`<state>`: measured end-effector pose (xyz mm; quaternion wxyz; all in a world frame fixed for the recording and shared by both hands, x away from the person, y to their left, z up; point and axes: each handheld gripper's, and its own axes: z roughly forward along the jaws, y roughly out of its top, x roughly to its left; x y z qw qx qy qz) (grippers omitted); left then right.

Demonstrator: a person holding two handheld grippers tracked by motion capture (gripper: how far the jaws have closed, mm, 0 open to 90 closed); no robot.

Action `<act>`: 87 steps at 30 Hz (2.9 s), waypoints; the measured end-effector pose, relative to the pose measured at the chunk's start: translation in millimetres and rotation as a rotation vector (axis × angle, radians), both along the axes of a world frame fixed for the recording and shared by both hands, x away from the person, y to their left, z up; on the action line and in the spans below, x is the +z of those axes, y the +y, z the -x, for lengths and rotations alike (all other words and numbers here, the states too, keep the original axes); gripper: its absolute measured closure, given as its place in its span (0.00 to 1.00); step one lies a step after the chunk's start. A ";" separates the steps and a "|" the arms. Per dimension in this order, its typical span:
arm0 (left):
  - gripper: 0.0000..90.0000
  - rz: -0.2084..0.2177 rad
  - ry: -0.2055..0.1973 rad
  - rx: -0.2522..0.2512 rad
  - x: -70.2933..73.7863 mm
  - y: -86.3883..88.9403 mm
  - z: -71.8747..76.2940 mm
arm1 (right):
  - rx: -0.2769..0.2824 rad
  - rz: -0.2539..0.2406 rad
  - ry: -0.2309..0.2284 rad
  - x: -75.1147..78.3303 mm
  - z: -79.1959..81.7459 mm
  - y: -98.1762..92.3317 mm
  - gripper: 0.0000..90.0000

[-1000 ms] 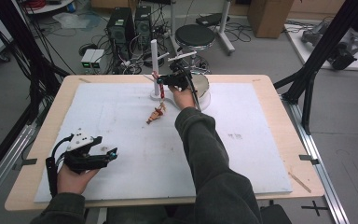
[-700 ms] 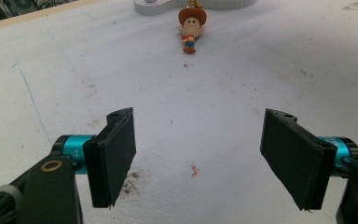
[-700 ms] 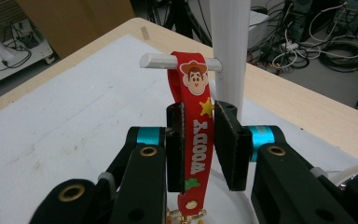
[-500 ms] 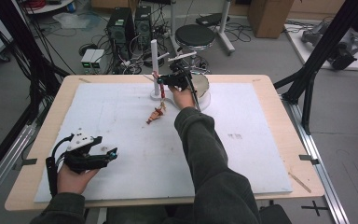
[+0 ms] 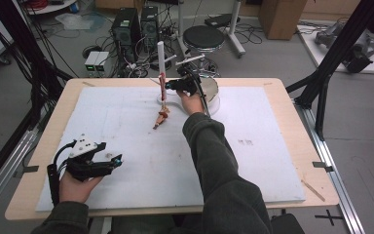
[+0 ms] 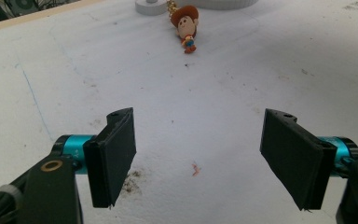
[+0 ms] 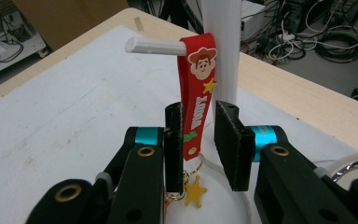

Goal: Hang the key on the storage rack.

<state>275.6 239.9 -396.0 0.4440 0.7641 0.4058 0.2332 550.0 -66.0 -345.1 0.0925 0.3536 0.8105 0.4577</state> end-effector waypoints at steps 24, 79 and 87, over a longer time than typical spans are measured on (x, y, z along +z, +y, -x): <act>0.30 -0.018 0.003 -0.007 -0.8 -2.3 -0.4 | 0.079 -0.030 0.031 7.7 19.5 -23.0 0.56; 0.30 -0.035 0.020 0.008 -3.6 -3.5 0.6 | 0.034 -0.100 -0.025 -8.3 81.2 -130.0 0.27; 0.30 -0.038 0.018 0.007 -2.9 -2.9 1.7 | 0.022 -0.095 -0.023 -12.6 86.5 -138.7 0.25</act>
